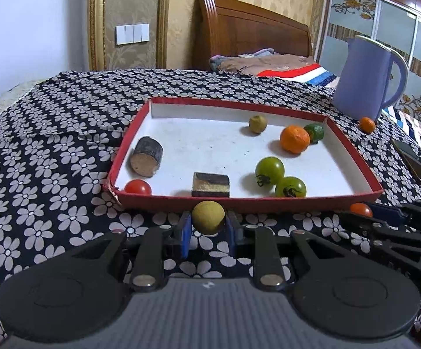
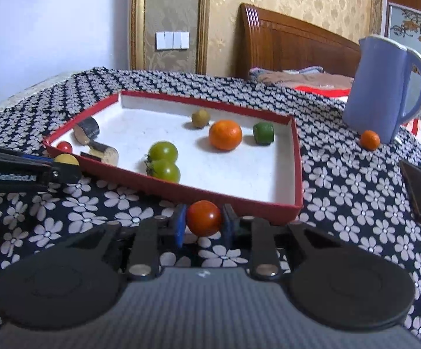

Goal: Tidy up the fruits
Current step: 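Lift and carry the yellow-green fruit with left tool while right tool carries the red tomato over the tray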

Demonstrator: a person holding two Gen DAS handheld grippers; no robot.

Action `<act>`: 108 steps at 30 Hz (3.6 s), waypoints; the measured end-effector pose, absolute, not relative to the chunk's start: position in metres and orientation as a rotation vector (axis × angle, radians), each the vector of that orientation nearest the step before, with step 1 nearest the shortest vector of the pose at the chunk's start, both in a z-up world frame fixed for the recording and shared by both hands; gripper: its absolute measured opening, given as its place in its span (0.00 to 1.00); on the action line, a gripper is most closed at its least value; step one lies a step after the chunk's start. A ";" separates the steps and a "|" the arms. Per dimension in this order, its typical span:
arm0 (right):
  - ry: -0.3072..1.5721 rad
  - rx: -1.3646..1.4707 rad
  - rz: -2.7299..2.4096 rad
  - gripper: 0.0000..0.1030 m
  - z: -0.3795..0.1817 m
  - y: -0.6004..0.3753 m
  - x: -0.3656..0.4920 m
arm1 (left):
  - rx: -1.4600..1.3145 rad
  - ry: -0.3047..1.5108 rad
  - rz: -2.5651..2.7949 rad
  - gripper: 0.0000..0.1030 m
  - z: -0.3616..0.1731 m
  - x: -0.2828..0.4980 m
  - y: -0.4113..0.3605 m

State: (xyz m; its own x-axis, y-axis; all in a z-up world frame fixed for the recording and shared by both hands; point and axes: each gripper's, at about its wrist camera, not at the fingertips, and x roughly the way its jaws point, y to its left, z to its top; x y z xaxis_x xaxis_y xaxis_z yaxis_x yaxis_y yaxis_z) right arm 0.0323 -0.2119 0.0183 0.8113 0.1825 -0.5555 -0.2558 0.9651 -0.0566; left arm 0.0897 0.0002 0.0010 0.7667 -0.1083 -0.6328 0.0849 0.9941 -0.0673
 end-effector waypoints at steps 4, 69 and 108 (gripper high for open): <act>0.548 -0.146 0.242 0.24 0.027 -0.210 0.029 | -0.032 0.679 -0.097 0.23 0.008 0.092 0.000; 0.511 -0.123 0.247 0.24 0.067 -0.192 0.127 | 0.090 0.712 0.046 0.23 0.023 0.233 -0.012; 0.586 -0.139 0.220 0.24 0.048 -0.175 0.184 | 0.090 0.768 0.090 0.23 0.001 0.280 -0.006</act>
